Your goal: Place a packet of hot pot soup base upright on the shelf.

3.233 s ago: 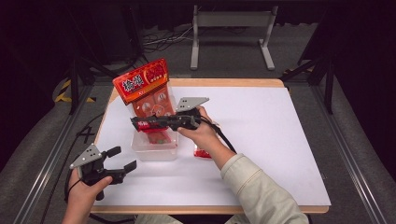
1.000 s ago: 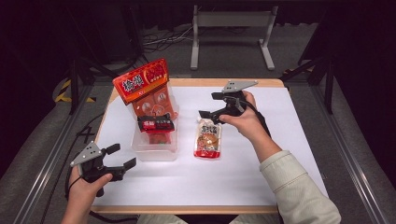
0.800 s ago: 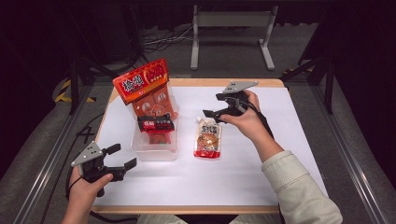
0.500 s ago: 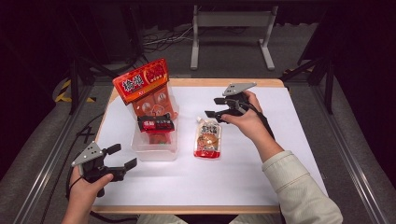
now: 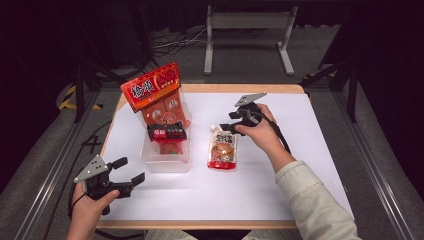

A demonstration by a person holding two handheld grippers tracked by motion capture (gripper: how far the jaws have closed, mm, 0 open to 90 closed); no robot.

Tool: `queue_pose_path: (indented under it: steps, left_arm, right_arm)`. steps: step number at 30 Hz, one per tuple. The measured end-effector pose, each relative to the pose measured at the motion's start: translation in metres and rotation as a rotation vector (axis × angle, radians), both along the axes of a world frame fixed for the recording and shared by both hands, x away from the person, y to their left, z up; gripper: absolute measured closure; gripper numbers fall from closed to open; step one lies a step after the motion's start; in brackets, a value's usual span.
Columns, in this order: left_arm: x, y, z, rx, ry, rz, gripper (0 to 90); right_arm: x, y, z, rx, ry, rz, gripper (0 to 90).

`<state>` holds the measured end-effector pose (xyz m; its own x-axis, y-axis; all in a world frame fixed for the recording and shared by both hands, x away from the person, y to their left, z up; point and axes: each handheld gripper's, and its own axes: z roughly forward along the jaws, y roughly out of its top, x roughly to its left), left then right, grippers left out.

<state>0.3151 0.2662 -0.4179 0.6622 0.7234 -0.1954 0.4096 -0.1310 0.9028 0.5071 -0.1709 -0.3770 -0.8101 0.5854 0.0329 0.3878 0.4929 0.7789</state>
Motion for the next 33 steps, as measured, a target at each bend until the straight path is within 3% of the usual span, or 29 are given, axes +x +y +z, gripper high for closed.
queue_pose_path:
  steps: [3,8,12,20,27,30,33]
  left_arm:
    - [-0.001,0.001,0.000,0.000,0.003,0.003,9.7]
    - [-0.002,0.002,-0.001,0.001,0.003,0.007,9.7]
    - [-0.002,0.002,-0.002,0.002,0.006,0.005,9.7]
    - [0.000,-0.001,-0.003,0.002,0.007,-0.005,9.7]
    - [-0.001,-0.001,-0.004,0.001,0.013,-0.006,9.7]
    - [0.000,-0.002,-0.005,0.001,0.012,-0.004,9.6]
    - [0.000,-0.002,-0.004,0.004,0.013,-0.006,9.7]
  right_arm:
    - [0.003,0.001,-0.007,-0.001,0.027,0.010,34.2]
    - [0.003,0.004,-0.024,-0.002,0.011,-0.025,32.3]
    - [0.005,0.002,-0.037,0.002,0.055,-0.059,28.9]
    - [0.006,0.005,-0.051,0.024,0.092,-0.102,24.4]
    - [0.009,0.007,-0.059,-0.012,0.106,-0.131,22.3]
    - [0.008,0.008,-0.062,-0.056,0.119,-0.144,19.3]
    - [0.008,0.010,-0.064,-0.054,0.135,-0.167,15.6]
